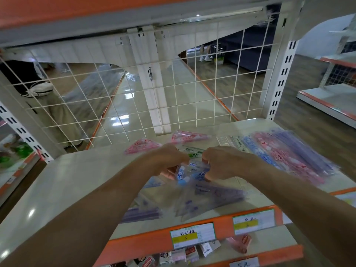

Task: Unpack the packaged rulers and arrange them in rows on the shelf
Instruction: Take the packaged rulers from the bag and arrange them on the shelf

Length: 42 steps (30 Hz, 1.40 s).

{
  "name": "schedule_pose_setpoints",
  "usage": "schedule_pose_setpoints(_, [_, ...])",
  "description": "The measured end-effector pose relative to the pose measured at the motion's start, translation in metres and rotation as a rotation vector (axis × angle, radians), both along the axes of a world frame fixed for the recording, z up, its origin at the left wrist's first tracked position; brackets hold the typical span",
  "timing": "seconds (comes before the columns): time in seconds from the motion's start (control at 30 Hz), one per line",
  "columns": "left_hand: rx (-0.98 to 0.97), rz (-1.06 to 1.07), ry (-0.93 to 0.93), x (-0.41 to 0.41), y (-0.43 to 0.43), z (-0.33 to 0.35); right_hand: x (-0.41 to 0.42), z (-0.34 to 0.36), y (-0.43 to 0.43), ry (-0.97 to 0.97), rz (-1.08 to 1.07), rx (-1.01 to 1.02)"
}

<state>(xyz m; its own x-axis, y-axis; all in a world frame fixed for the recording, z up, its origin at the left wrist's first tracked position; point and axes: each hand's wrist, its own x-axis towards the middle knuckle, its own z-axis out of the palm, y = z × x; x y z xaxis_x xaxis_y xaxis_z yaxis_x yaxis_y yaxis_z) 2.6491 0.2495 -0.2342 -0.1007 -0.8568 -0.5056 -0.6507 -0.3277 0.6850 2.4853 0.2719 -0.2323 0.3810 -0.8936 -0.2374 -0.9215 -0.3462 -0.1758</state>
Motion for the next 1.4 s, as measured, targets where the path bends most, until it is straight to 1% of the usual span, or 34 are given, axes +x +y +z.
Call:
schedule_pose_setpoints(0.13, [0.008, 0.0, 0.064, 0.005, 0.003, 0.004, -0.003, -0.003, 0.0, -0.03, 0.007, 0.006])
schedule_pose_setpoints(0.2, [-0.044, -0.003, 0.084, 0.006, 0.005, 0.005, -0.004, -0.006, -0.001, -0.043, 0.018, -0.014])
schedule_pose_setpoints(0.33, [-0.345, -0.019, 0.089, 0.005, 0.01, 0.006, -0.005, -0.008, -0.002, -0.162, -0.012, -0.125])
schedule_pose_setpoints(0.4, [-0.446, -0.061, 0.038, 0.007, 0.013, 0.004, -0.007, -0.007, -0.005, -0.216, -0.033, -0.207])
schedule_pose_setpoints(0.5, [-0.503, -0.093, -0.064, 0.014, 0.017, -0.008, -0.006, -0.008, -0.003, -0.237, -0.036, -0.257])
schedule_pose_setpoints(0.63, [-0.588, -0.083, -0.149, 0.013, 0.017, -0.024, -0.001, -0.016, -0.001, -0.231, -0.002, -0.359])
schedule_pose_setpoints(0.73, [-0.667, -0.092, -0.237, 0.009, 0.02, -0.028, -0.001, -0.02, -0.002, -0.235, 0.007, -0.383])
schedule_pose_setpoints(0.87, [-0.699, -0.117, -0.224, 0.008, 0.022, -0.032, -0.003, -0.024, 0.001, -0.379, -0.02, -0.336])
schedule_pose_setpoints(1.03, [-0.724, -0.083, -0.16, 0.009, 0.021, -0.023, -0.002, -0.023, 0.001, -0.428, -0.01, -0.372])
schedule_pose_setpoints(1.1, [-0.707, -0.117, -0.196, 0.008, 0.021, -0.025, -0.002, -0.024, 0.0, -0.38, -0.015, -0.379])
schedule_pose_setpoints(1.3, [-0.714, -0.124, -0.318, -0.003, 0.031, -0.033, 0.006, -0.025, 0.008, -0.08, 0.07, -0.471])
schedule_pose_setpoints(1.4, [-0.687, -0.12, -0.374, -0.009, 0.035, -0.032, 0.011, -0.028, 0.007, -0.026, 0.055, -0.499])
